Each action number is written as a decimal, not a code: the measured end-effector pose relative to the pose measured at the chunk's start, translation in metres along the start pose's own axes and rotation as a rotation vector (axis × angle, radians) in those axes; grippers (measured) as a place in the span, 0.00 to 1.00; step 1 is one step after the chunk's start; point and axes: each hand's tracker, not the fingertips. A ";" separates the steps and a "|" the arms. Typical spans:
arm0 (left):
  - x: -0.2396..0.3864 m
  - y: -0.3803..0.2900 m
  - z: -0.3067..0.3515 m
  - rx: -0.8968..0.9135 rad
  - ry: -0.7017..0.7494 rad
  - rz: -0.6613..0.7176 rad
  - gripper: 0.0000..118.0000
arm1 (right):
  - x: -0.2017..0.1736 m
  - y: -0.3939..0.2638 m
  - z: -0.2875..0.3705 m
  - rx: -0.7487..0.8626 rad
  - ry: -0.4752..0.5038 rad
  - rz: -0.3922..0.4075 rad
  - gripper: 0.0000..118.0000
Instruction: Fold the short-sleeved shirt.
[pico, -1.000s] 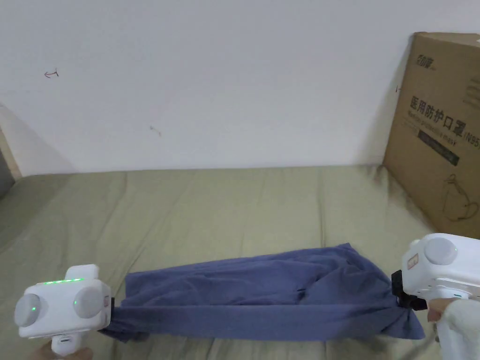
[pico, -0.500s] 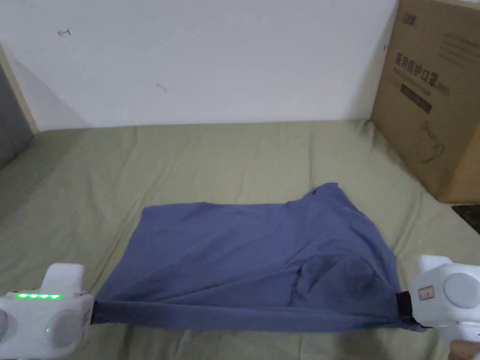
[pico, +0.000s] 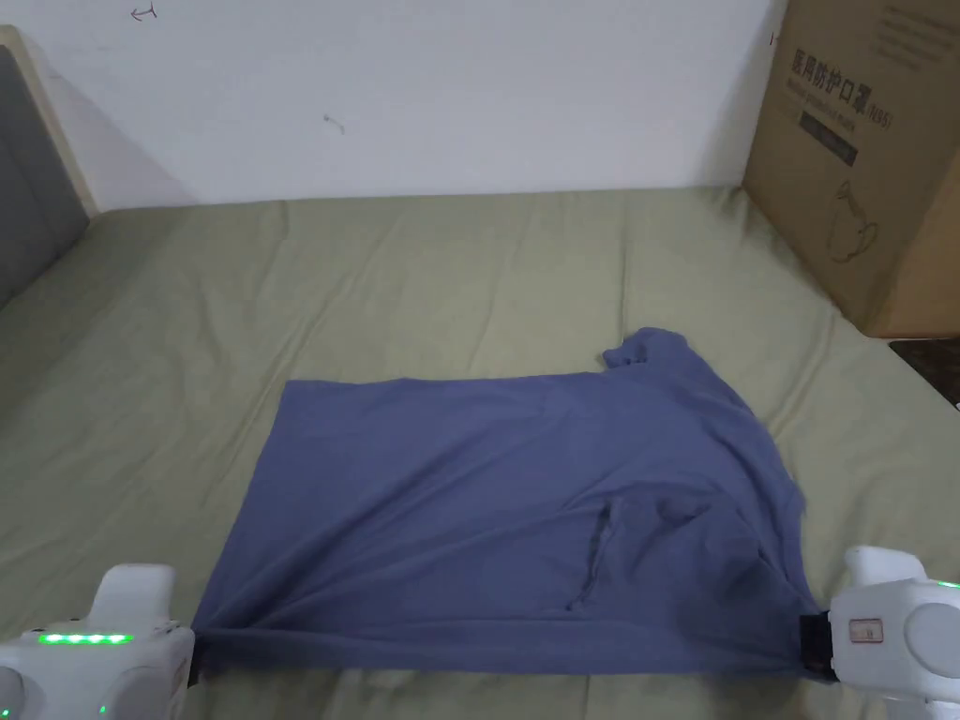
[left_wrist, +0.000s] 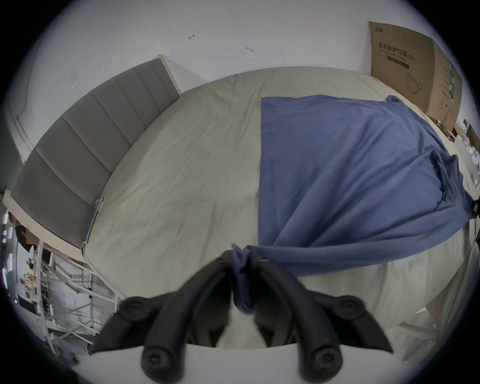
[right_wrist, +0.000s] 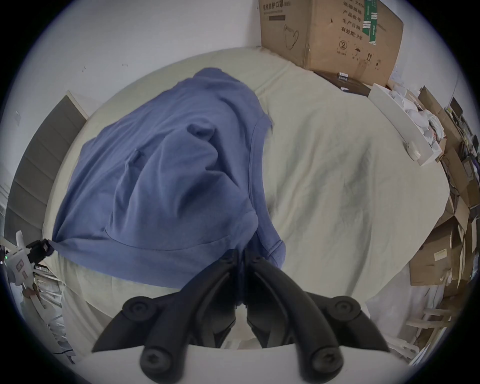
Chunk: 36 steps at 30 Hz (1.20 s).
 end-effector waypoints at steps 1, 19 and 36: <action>0.001 0.001 0.000 -0.011 0.012 -0.007 0.50 | -0.003 -0.001 0.005 0.000 0.002 -0.003 0.35; 0.000 -0.053 0.058 0.038 -0.152 0.214 0.00 | -0.009 -0.065 0.047 0.053 -0.004 0.028 0.00; -0.022 -0.011 -0.016 -0.020 -0.195 0.222 0.01 | -0.013 -0.054 0.028 -0.029 -0.005 0.024 0.00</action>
